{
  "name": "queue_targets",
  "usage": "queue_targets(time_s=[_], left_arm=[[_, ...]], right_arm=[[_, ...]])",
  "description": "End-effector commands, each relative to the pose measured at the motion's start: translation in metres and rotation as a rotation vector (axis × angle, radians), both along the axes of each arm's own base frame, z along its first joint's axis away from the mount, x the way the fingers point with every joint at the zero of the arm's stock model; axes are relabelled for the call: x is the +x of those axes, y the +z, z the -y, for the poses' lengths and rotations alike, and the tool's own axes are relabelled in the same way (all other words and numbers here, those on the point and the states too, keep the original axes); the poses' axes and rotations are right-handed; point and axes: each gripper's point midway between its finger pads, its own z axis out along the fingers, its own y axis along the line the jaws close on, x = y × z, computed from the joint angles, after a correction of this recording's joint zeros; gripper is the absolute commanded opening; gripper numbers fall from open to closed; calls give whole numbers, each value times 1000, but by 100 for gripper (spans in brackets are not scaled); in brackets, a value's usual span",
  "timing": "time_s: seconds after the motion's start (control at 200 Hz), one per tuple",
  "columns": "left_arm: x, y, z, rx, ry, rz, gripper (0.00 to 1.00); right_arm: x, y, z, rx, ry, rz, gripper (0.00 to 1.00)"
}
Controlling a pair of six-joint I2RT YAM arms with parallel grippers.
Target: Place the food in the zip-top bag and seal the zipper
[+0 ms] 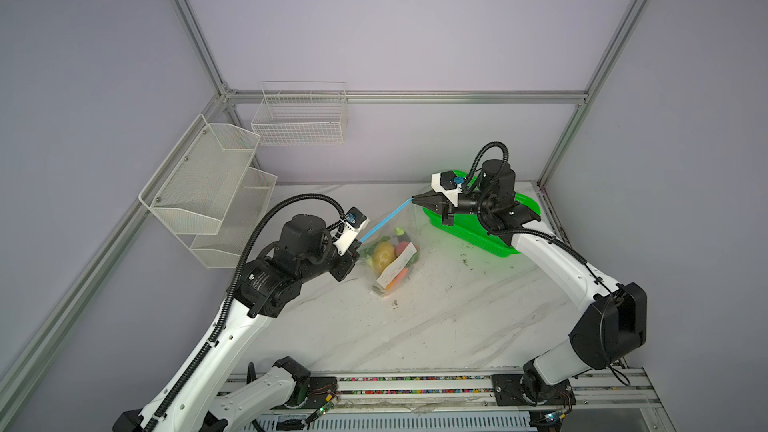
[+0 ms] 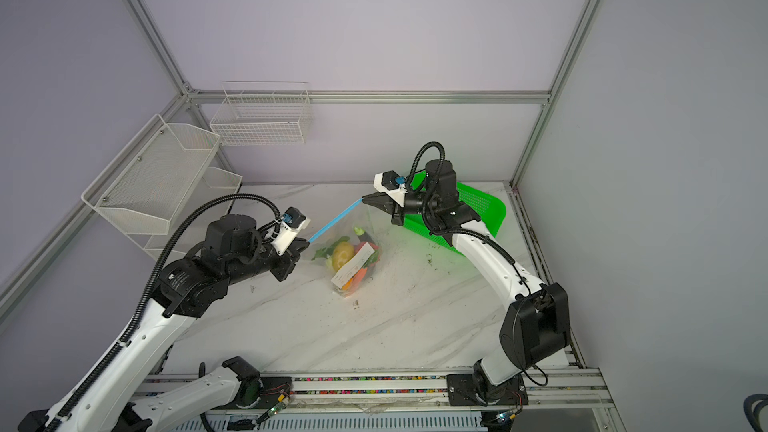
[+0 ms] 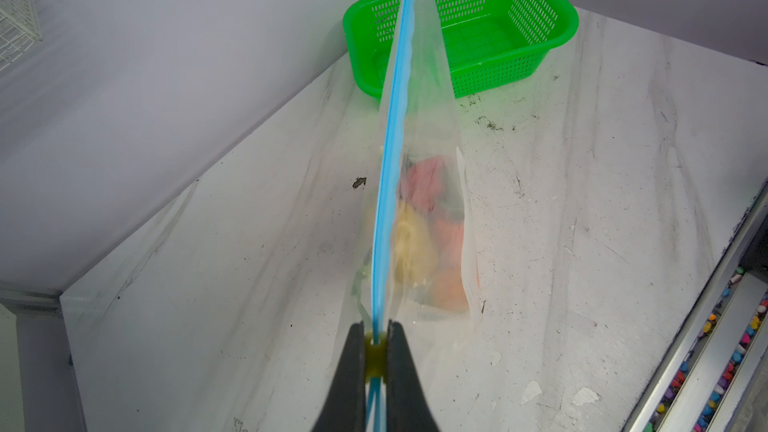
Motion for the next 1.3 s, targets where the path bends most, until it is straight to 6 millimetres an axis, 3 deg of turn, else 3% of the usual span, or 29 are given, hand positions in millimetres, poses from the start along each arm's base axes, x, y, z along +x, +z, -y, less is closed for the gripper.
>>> queue_targets(time_s=[0.0,0.54,1.295], left_arm=[[-12,-26,-17,39,61,-93,2],[-32,-41,-38,115,106,-166,3],[-41,-38,-57,154,159,-143,5]], right_arm=[[8,25,9,21,-46,82,0],[14,22,10,16,-59,77,0],[16,17,9,10,-53,67,0]])
